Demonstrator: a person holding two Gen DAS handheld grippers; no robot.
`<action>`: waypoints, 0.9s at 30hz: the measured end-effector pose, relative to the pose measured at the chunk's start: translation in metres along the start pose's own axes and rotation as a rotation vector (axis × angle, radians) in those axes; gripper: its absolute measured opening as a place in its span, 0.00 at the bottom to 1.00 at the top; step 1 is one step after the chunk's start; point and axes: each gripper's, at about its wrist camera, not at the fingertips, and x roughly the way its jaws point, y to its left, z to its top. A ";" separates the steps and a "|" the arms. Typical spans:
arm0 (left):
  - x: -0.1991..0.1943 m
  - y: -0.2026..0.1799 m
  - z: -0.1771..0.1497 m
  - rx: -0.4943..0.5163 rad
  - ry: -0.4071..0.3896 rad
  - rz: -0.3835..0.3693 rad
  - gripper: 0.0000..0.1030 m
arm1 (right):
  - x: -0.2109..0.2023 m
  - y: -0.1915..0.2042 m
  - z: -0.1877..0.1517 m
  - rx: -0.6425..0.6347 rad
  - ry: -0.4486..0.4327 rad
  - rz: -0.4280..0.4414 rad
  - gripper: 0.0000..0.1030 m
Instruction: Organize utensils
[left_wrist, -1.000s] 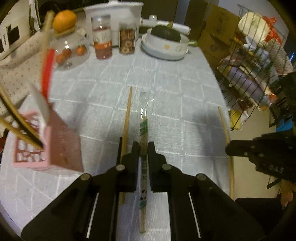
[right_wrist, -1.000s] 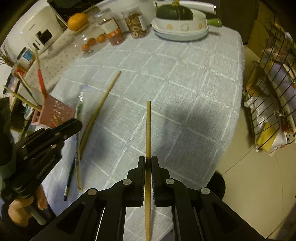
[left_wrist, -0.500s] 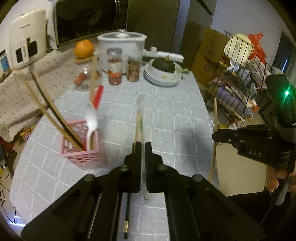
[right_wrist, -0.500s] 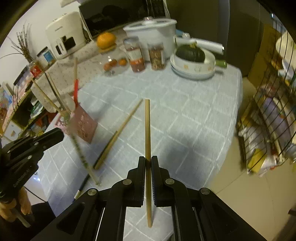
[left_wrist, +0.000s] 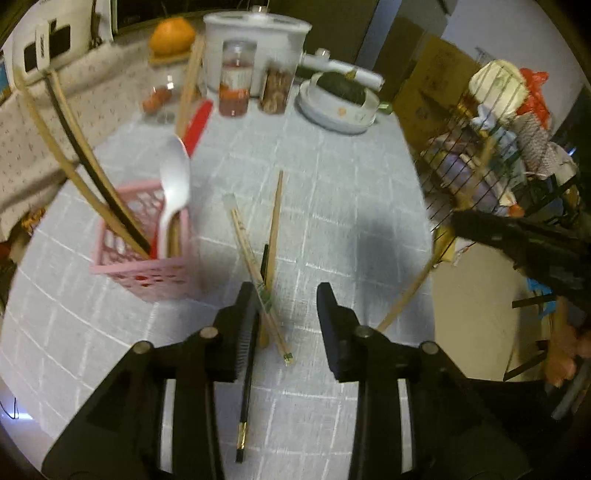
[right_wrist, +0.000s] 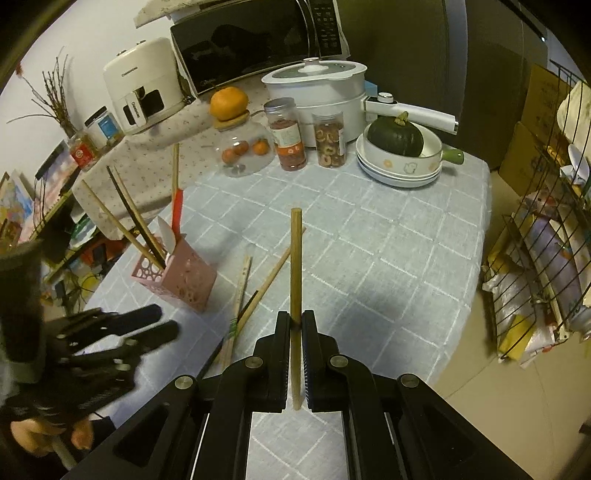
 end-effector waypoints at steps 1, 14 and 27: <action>0.010 0.000 0.001 -0.017 0.019 0.005 0.35 | -0.001 -0.003 0.000 0.008 0.002 0.003 0.06; 0.085 0.001 -0.012 -0.063 0.189 0.104 0.17 | -0.006 -0.020 0.000 0.052 0.016 0.040 0.06; 0.045 -0.030 -0.052 0.140 0.275 -0.051 0.11 | -0.010 -0.023 0.001 0.069 0.007 0.047 0.06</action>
